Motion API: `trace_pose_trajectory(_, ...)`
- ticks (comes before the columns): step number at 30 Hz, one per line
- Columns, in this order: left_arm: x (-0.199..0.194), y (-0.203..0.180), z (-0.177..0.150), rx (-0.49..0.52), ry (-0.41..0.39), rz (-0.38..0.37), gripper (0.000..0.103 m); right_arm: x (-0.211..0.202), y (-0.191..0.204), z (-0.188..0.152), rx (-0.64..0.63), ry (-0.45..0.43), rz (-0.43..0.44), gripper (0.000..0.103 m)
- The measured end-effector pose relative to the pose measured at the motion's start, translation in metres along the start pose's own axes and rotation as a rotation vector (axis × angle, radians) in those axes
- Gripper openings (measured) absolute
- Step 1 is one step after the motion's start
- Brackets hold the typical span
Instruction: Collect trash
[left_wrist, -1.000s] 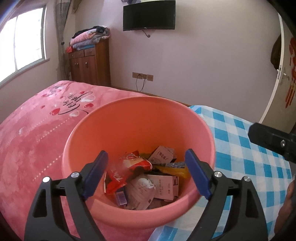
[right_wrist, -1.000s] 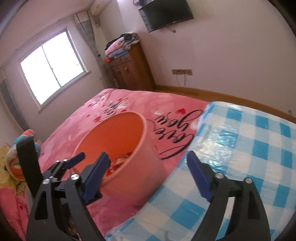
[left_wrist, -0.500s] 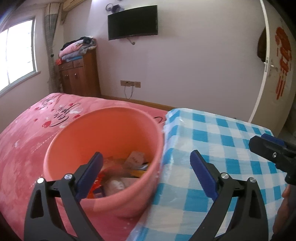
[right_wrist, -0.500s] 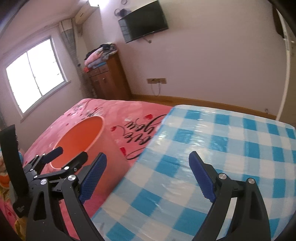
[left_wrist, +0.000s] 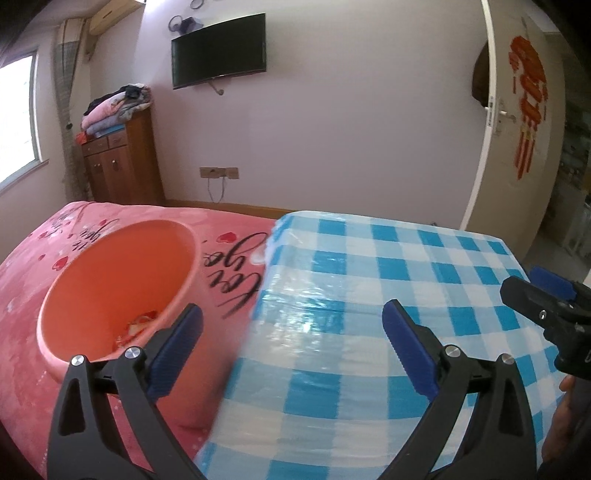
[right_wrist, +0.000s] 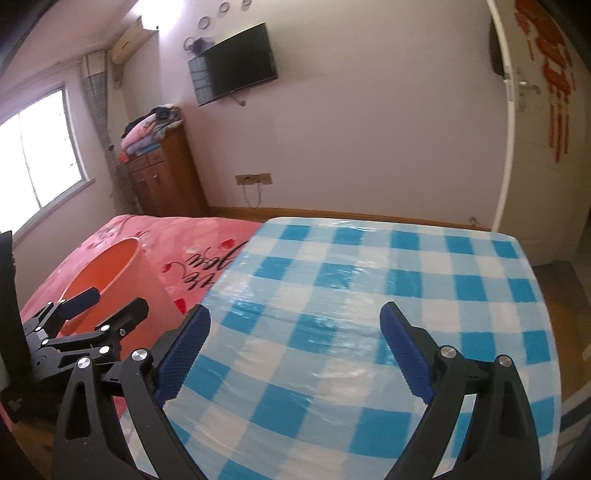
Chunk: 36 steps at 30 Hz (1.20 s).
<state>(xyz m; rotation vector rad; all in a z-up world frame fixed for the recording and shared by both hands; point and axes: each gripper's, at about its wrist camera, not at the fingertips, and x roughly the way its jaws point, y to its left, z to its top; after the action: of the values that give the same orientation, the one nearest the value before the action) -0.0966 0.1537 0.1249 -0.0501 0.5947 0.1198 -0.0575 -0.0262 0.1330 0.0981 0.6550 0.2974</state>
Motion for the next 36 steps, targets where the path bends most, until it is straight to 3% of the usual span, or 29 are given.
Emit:
trace_pose_trajectory(18, -0.021, -0.069, -0.012, 0.067, -0.018, -0.107, 0.098, -0.063, -0.055, -0.033, 0.042, -0.094, -0.201, 0.092)
trace_pose_trajectory(36, -0.055, -0.104, -0.022, 0.121, -0.056, -0.167, 0.099, -0.117, -0.095, -0.059, 0.136, -0.161, -0.296, 0.092)
